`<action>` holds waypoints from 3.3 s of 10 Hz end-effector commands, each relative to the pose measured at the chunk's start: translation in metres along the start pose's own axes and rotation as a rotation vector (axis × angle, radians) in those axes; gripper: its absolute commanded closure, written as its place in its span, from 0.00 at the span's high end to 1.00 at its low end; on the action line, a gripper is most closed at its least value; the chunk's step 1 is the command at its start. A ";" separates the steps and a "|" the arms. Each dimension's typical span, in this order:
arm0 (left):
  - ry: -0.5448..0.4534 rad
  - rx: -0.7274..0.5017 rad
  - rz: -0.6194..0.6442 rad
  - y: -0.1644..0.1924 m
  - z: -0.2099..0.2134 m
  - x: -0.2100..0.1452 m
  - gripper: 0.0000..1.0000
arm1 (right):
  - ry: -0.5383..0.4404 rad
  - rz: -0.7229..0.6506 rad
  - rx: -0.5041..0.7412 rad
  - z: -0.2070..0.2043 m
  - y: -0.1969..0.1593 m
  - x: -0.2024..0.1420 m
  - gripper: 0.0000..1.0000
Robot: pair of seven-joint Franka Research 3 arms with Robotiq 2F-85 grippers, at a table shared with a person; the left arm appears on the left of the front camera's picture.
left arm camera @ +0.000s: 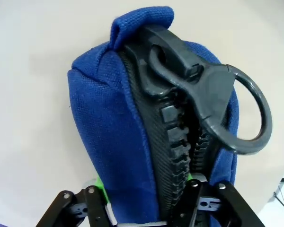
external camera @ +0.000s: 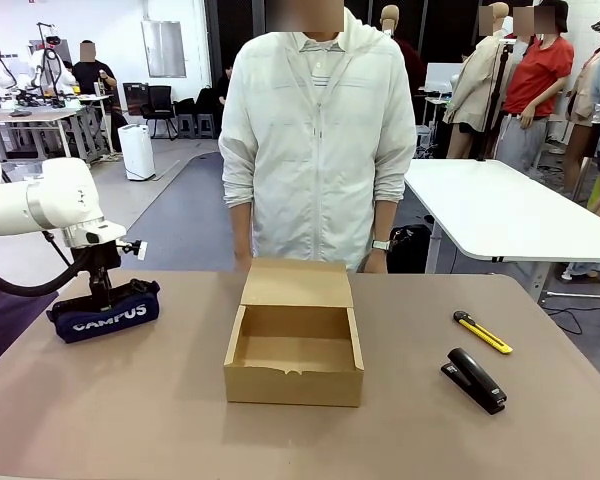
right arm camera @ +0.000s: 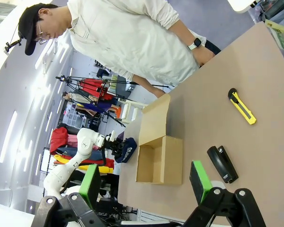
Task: Pack the items into the box.
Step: Pick up the item specified by the human and place it in the Mailer Box.
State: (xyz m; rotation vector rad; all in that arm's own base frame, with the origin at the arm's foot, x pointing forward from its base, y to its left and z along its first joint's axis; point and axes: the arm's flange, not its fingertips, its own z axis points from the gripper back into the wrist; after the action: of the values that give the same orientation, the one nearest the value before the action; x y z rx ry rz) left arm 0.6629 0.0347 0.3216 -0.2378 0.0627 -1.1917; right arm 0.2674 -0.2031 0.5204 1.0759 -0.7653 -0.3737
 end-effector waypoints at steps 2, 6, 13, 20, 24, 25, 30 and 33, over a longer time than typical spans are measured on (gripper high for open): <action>-0.005 -0.016 0.004 0.003 0.003 -0.005 0.00 | -0.021 0.023 0.032 -0.003 0.001 0.003 1.00; -0.023 0.008 0.009 0.003 0.012 -0.010 0.00 | -0.021 0.023 0.032 -0.003 0.001 0.003 1.00; 0.009 -0.054 -0.182 -0.107 0.187 -0.046 0.00 | -0.021 0.023 0.032 -0.003 0.001 0.003 1.00; -0.015 -0.067 -0.149 -0.116 0.207 -0.043 0.00 | -0.021 0.023 0.032 -0.003 0.001 0.003 1.00; -0.021 -0.111 -0.214 -0.173 0.177 0.042 0.00 | -0.021 0.023 0.032 -0.003 0.001 0.003 1.00; 0.023 -0.167 -0.334 -0.214 0.158 0.089 0.00 | -0.021 0.023 0.032 -0.003 0.001 0.003 1.00; -0.104 -0.139 -0.282 -0.293 0.064 0.289 0.00 | -0.021 0.023 0.032 -0.003 0.001 0.003 1.00; -0.090 -0.151 -0.297 -0.310 0.046 0.308 0.00 | -0.021 0.023 0.032 -0.003 0.001 0.003 1.00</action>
State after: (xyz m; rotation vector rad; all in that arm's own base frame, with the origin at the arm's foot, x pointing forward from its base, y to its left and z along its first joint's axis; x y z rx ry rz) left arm 0.5073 -0.3733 0.4386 -0.4580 0.0365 -1.4678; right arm 0.2678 -0.2026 0.5209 1.0724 -0.7644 -0.3724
